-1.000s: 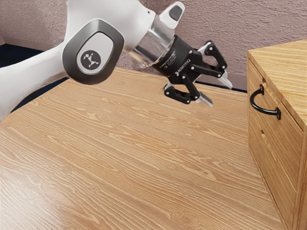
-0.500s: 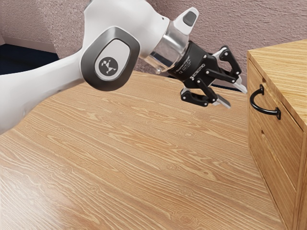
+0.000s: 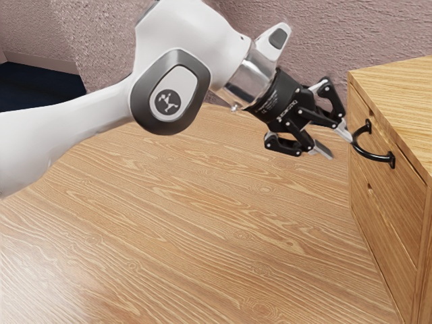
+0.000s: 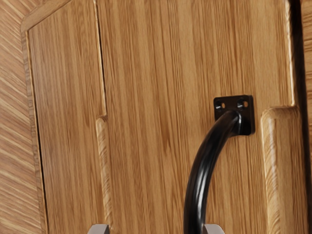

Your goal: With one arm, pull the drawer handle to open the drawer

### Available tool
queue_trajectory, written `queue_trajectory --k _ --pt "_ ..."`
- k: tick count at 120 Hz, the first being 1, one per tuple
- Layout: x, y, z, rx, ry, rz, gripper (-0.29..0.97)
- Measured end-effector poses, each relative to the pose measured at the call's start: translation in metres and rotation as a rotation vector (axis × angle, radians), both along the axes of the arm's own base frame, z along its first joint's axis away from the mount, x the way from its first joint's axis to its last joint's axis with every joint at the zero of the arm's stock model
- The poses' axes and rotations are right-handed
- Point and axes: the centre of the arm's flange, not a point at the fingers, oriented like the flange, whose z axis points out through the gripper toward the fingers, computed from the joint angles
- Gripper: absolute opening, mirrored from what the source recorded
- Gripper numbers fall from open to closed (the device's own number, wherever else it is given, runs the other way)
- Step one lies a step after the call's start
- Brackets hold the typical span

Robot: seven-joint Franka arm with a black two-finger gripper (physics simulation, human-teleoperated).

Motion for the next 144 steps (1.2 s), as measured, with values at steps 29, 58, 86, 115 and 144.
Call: queue_trajectory --k 29,58,86,115,144 --pt "0.000 -0.005 0.000 -0.047 0.007 -0.014 0.18" --pt "-0.001 -0.014 -0.001 -0.073 0.006 -0.027 0.18" --pt "0.006 -0.006 -0.008 -0.072 0.007 -0.013 0.16" --pt "0.009 -0.012 -0.014 -0.077 0.000 -0.019 0.13" --pt "0.010 -0.013 -0.015 -0.082 -0.003 -0.023 0.11"
